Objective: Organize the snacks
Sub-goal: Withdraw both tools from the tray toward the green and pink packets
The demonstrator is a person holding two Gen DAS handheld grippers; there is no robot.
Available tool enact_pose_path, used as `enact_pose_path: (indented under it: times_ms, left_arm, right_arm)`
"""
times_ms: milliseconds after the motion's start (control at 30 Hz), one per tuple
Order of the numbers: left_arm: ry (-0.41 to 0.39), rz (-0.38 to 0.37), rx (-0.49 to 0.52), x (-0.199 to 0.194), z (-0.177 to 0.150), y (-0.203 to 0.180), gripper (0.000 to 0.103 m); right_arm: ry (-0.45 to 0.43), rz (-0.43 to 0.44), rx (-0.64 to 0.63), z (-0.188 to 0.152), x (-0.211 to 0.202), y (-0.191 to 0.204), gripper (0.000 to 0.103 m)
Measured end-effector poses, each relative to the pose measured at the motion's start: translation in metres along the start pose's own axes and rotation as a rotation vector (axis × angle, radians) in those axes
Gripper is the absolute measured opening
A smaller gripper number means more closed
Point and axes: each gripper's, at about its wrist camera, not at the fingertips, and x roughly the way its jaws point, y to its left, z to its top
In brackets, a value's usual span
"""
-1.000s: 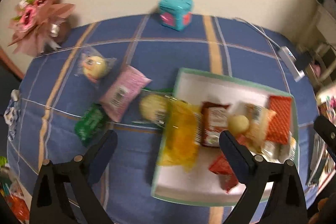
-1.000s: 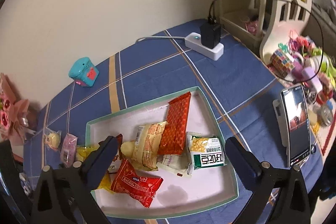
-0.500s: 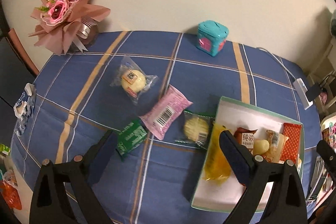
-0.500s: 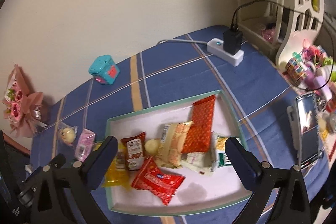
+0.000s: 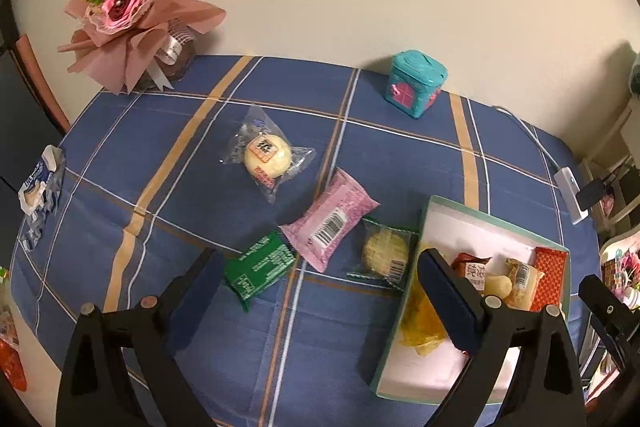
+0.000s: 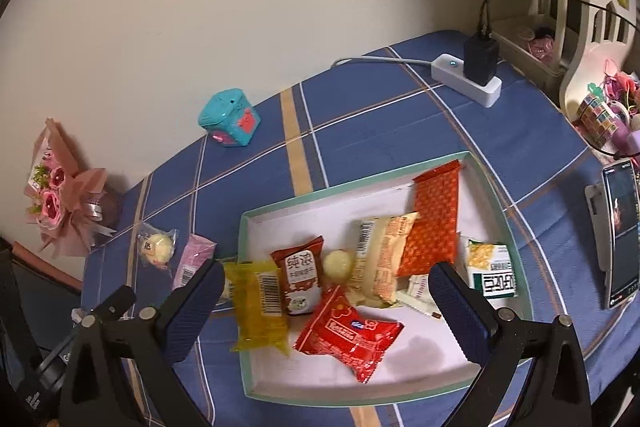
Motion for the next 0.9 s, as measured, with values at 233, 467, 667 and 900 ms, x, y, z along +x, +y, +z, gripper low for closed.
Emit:
enact_pose_path:
  times_ms: [233, 467, 667, 900]
  left_arm:
    - [0.023, 0.019, -0.062, 0.007, 0.005, 0.028, 0.098]
    - [0.069, 0.057, -0.122, 0.020, 0.009, 0.068, 0.098]
    - [0.079, 0.076, -0.164, 0.023, 0.013, 0.100, 0.098]
    - [0.112, 0.073, -0.198, 0.037, 0.012, 0.123, 0.098]
  right_arm:
    - [0.020, -0.017, -0.053, -0.006, 0.010, 0.023, 0.103]
    - [0.080, 0.006, -0.078, -0.014, 0.028, 0.047, 0.103]
    - [0.111, 0.029, -0.136, -0.027, 0.041, 0.082, 0.103]
    - [0.136, 0.053, -0.224, -0.047, 0.057, 0.129, 0.103]
